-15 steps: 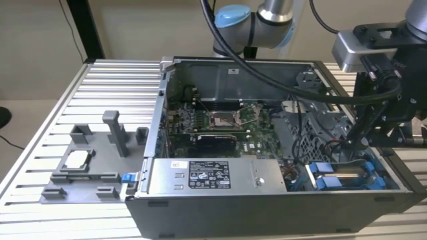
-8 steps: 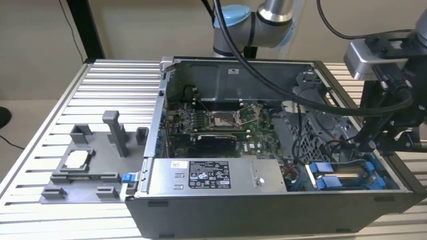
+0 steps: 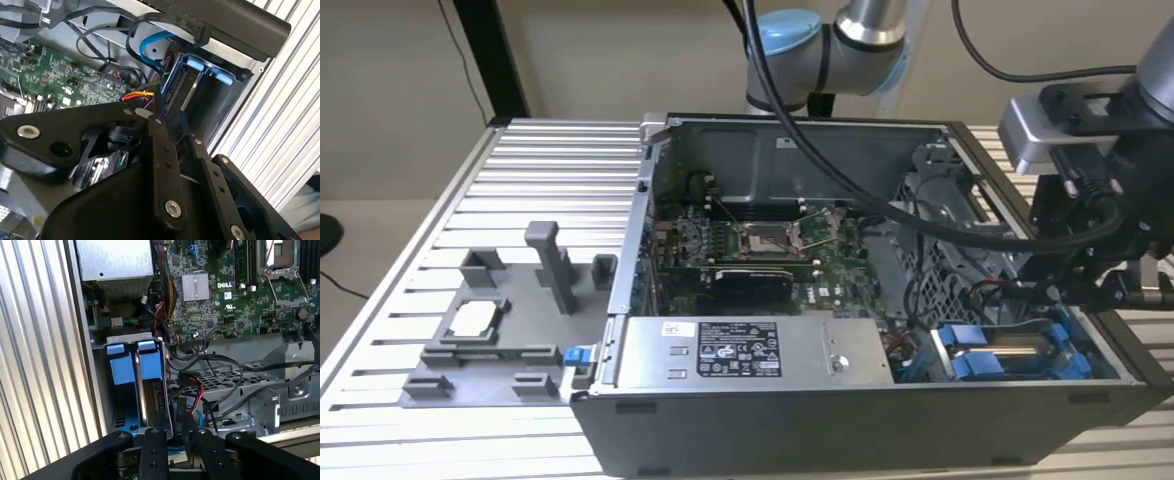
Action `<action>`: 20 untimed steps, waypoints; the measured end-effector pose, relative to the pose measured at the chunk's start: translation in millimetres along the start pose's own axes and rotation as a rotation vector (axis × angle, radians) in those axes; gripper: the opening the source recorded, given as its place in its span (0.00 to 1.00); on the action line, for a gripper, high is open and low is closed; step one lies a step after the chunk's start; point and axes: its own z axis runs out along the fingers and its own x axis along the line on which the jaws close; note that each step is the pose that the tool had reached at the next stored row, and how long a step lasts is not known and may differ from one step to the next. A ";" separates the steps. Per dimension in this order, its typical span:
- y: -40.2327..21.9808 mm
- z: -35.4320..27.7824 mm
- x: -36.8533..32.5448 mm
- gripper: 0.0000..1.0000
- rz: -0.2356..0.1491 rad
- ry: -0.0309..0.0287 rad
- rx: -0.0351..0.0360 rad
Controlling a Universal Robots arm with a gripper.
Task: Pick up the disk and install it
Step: 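Insert the first disk wire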
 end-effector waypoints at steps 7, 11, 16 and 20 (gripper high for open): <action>1.0 11.9 1.8 1.00 0.015 -0.0080 0.0009; 1.1 15.4 2.3 1.00 0.027 -0.0332 -0.0008; 1.0 19.5 2.8 1.00 0.039 -0.0687 -0.0044; 1.0 19.4 2.8 0.00 0.039 -0.0682 -0.0043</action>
